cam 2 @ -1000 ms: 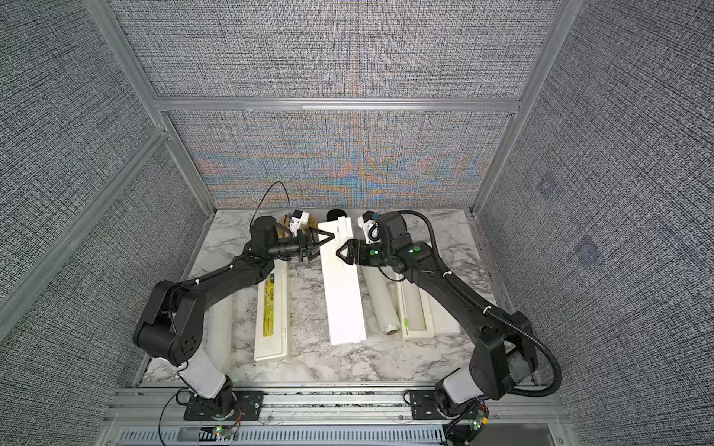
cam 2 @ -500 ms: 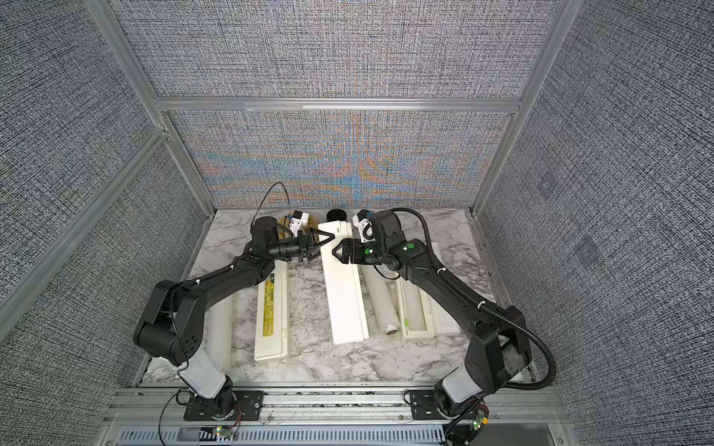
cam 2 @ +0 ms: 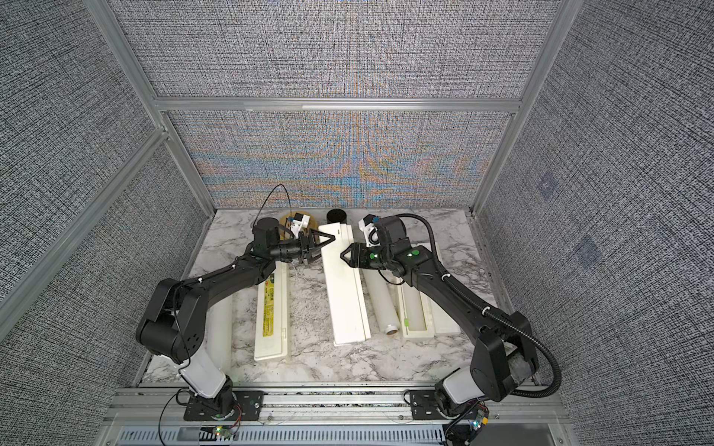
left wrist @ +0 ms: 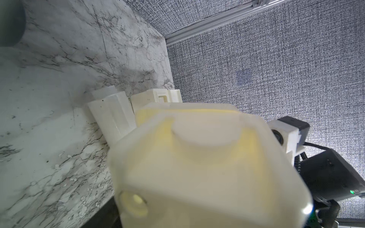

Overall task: Put plastic wrap rolls into dispensers
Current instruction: Open the lid of the plastic wrap cutting box.

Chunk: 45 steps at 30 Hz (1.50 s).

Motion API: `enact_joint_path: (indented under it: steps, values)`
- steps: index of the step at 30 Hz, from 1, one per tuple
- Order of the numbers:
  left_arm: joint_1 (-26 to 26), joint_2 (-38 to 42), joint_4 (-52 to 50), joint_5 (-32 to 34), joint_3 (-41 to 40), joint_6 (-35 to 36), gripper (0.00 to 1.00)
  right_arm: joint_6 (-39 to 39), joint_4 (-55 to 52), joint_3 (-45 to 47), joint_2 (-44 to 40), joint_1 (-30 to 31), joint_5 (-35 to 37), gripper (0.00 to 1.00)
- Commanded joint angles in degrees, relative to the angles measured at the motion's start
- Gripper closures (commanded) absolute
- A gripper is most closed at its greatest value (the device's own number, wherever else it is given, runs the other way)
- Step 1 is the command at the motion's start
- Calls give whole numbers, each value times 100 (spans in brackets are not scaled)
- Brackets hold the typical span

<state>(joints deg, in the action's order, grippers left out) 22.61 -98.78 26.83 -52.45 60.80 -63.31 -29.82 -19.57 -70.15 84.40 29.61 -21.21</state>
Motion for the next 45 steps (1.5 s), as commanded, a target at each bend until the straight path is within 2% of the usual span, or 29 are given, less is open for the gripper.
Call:
enact_joint_path:
  steps: [1, 11, 17, 27, 30, 34, 40, 45]
  values:
    - [33, 24, 1158, -609, 117, -541, 35, -42, -506, 182, 15, -27, 187, 46]
    - [33, -59, 1149, -567, 64, -544, 36, -119, -438, 256, -39, -38, 146, 58]
    - [33, -220, 1377, -580, 90, -701, 36, -147, -526, 269, -192, -31, 293, 61]
    - [-50, -324, 1312, -725, 152, -732, 36, 1, -1297, 163, -449, -16, 1366, 62]
    - [-98, -392, 1742, -802, 102, -1033, 36, -14, -1407, 227, -497, -42, 1592, 62]
    - [-165, -417, 2021, -907, 64, -1254, 36, -39, -1374, 393, -584, -141, 1611, 62]
    - [-383, -276, 1671, -995, -113, -1069, 36, 63, -1523, 439, -629, -229, 1831, 62]
    - [-585, -131, 1426, -1003, -263, -871, 36, 109, -1480, 467, -522, -229, 1747, 62]
